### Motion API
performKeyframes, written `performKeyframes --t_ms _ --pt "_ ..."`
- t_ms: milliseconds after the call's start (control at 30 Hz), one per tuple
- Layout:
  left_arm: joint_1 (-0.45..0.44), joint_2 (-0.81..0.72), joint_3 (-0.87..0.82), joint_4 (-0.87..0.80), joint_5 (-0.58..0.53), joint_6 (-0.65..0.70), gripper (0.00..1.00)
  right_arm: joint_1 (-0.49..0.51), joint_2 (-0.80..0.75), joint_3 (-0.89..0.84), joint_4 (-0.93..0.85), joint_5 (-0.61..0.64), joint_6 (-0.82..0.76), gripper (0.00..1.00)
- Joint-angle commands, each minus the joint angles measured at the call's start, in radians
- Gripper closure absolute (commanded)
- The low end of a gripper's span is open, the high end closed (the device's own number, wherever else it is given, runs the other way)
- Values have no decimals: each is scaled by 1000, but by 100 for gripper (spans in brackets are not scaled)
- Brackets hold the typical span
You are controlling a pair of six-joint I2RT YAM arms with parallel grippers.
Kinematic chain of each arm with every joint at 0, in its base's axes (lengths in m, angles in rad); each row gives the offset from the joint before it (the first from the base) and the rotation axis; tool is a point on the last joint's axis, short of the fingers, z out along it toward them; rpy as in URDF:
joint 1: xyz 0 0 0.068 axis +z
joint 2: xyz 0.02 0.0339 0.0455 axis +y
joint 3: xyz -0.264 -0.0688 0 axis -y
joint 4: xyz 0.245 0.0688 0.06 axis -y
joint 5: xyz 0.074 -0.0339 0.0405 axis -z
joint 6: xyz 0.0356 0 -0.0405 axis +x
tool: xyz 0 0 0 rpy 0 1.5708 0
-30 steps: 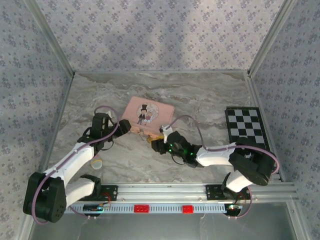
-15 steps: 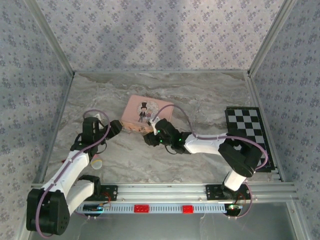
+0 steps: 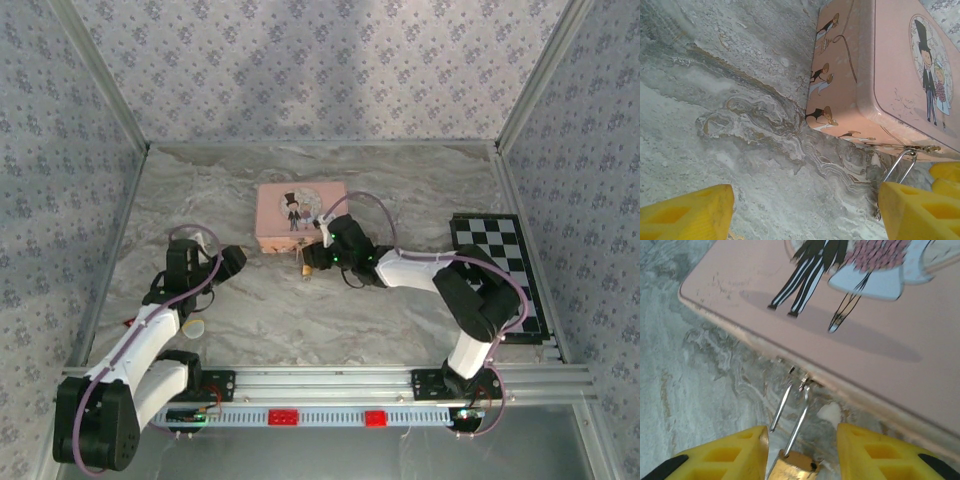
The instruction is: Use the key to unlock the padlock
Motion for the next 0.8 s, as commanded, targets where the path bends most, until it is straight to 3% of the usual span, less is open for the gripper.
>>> performKeyframes --t_ms 0,100,300,400,600,767 --pt "5 -8 -15 30 15 21 24 8 14 -39 48 -70 130 59" --pt "5 -8 -28 59 30 28 24 -10 14 -99 194 -107 240 60" --pt "6 -37 -51 89 47 42 21 -8 72 -76 205 -99 241 62" --pt "7 -123 -80 80 38 31 14 -16 100 -67 216 -102 236 62" --pt "11 -260 -107 6 26 81 13 -20 139 -40 241 -106 234 65" --pt "10 -272 -118 28 40 71 13 -21 162 -32 266 -117 246 66"
